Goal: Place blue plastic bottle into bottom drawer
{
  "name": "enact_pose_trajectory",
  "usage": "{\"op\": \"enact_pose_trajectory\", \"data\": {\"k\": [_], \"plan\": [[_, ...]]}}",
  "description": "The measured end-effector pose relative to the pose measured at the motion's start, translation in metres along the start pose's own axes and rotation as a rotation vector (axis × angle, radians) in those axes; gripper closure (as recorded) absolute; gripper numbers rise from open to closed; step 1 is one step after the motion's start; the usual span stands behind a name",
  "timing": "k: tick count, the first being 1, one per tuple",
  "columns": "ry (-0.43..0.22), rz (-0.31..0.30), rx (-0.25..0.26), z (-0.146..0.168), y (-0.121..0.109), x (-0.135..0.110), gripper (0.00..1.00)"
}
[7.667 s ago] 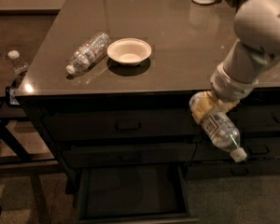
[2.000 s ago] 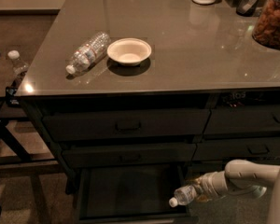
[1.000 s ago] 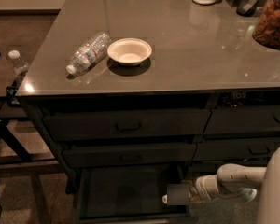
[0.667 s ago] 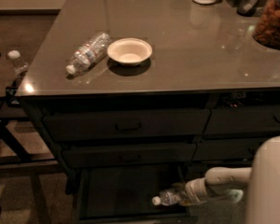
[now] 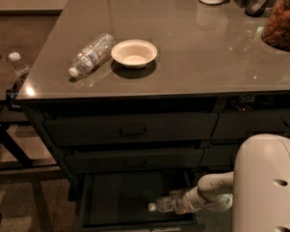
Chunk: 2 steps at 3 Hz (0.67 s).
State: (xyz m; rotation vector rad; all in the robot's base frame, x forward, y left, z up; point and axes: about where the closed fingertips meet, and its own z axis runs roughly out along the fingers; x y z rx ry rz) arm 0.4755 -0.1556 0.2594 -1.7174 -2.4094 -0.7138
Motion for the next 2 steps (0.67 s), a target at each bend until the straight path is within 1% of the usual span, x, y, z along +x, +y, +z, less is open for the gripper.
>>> {"op": "enact_pose_trajectory", "data": {"k": [1, 2], "plan": [[-0.001, 0.051, -0.011, 0.022, 0.004, 0.007, 1.00], [0.000, 0.104, -0.014, 0.047, 0.014, 0.010, 1.00]]}}
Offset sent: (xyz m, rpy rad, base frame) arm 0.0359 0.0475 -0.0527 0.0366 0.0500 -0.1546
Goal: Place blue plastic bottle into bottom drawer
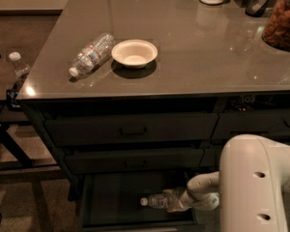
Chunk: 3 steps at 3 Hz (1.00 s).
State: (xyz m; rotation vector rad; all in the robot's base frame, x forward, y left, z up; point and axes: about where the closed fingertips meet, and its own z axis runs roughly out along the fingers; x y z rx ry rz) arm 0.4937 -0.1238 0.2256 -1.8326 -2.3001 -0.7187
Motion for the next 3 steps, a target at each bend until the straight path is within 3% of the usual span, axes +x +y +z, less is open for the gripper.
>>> {"op": "enact_pose_trajectory", "data": {"k": [1, 3], "plan": [[-0.005, 0.049, 0.010, 0.018, 0.005, 0.001, 1.00], [-0.016, 0.072, 0.014, 0.031, 0.004, 0.003, 1.00]]}}
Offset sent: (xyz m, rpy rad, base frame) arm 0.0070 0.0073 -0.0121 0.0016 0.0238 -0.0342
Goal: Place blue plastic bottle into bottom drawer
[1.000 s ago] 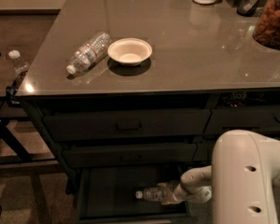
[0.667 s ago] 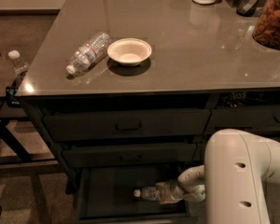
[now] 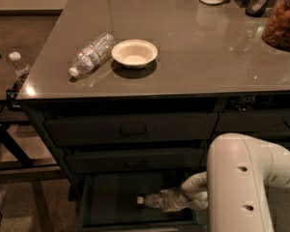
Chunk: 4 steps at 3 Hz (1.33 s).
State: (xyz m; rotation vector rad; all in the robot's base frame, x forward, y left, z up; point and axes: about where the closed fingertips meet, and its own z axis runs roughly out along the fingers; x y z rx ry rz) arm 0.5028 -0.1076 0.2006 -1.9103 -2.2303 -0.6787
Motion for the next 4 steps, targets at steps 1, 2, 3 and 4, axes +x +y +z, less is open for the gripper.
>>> {"op": "enact_pose_trajectory", "data": {"k": [1, 2, 3, 4], "plan": [[-0.034, 0.027, -0.010, 0.016, 0.001, 0.004, 1.00], [-0.053, 0.044, -0.013, 0.028, 0.004, 0.006, 1.00], [-0.046, 0.043, 0.002, 0.042, 0.008, 0.015, 1.00], [-0.021, 0.030, 0.023, 0.055, 0.009, 0.029, 1.00]]}}
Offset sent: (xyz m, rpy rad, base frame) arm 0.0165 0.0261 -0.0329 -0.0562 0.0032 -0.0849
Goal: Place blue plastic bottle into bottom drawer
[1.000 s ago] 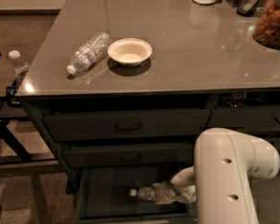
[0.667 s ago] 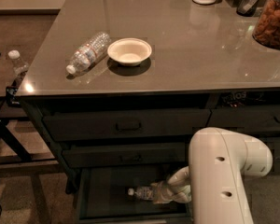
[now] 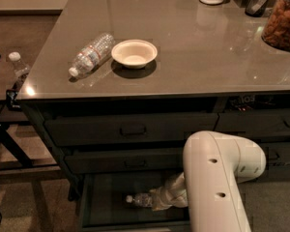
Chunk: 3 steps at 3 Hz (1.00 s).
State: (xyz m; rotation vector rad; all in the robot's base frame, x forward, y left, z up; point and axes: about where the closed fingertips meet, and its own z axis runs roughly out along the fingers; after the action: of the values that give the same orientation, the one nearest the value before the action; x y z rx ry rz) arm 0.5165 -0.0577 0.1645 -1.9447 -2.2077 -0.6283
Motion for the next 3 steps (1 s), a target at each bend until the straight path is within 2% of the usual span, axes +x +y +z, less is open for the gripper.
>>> {"op": "enact_pose_trajectory", "data": {"k": [1, 3], "plan": [[0.006, -0.015, 0.011, 0.0091, 0.0001, 0.0104, 1.00], [-0.014, 0.034, -0.001, 0.0153, -0.0023, 0.0037, 1.00]]}}
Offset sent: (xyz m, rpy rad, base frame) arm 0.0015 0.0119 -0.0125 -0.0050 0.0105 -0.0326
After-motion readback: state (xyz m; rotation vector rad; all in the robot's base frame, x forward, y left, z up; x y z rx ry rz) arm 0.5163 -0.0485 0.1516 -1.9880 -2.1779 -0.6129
